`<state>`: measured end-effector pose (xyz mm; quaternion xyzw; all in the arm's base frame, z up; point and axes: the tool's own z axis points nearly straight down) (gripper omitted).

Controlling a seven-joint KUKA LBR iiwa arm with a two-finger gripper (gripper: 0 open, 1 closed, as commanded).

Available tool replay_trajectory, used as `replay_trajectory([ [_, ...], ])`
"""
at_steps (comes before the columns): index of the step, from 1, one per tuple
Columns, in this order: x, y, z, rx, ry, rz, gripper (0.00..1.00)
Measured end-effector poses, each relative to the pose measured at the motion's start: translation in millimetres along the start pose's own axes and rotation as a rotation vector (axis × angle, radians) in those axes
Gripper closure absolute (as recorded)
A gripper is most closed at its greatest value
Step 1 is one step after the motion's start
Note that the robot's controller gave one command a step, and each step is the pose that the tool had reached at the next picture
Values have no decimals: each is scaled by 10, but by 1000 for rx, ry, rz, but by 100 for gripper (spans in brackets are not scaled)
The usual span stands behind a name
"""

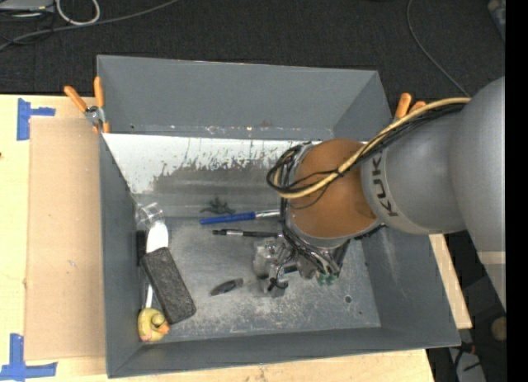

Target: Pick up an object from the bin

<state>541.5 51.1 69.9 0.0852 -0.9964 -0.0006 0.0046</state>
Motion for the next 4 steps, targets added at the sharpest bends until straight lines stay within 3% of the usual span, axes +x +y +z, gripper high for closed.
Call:
replay_trajectory([
  [4, 16, 15, -657, -1, 3, 5, 100],
])
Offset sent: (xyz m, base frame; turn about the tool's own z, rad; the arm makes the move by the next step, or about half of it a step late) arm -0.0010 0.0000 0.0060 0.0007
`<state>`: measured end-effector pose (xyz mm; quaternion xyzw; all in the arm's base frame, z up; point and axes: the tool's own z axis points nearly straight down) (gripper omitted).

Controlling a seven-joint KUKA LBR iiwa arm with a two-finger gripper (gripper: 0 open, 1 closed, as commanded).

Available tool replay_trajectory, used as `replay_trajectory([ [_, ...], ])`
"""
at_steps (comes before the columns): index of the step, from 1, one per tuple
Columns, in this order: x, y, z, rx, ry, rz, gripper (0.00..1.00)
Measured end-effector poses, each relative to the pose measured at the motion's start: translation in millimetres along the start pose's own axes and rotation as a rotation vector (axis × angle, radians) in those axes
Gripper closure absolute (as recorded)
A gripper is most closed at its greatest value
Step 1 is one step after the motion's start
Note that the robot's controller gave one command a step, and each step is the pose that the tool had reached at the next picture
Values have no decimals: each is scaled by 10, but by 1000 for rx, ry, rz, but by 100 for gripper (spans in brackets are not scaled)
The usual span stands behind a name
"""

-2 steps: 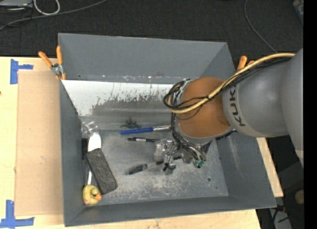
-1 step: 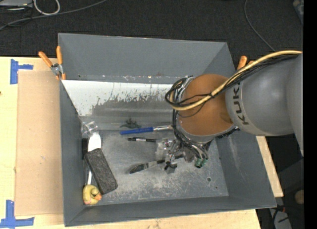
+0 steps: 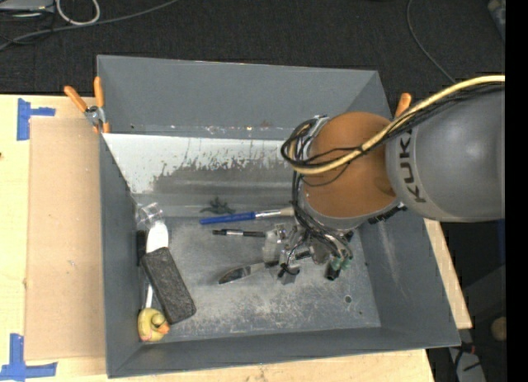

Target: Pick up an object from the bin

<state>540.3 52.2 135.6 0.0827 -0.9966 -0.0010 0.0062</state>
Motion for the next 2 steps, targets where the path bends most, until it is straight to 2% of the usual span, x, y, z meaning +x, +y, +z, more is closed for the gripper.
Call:
replay_trajectory([
  [2, 3, 7, -639, 0, -1, 2, 100],
])
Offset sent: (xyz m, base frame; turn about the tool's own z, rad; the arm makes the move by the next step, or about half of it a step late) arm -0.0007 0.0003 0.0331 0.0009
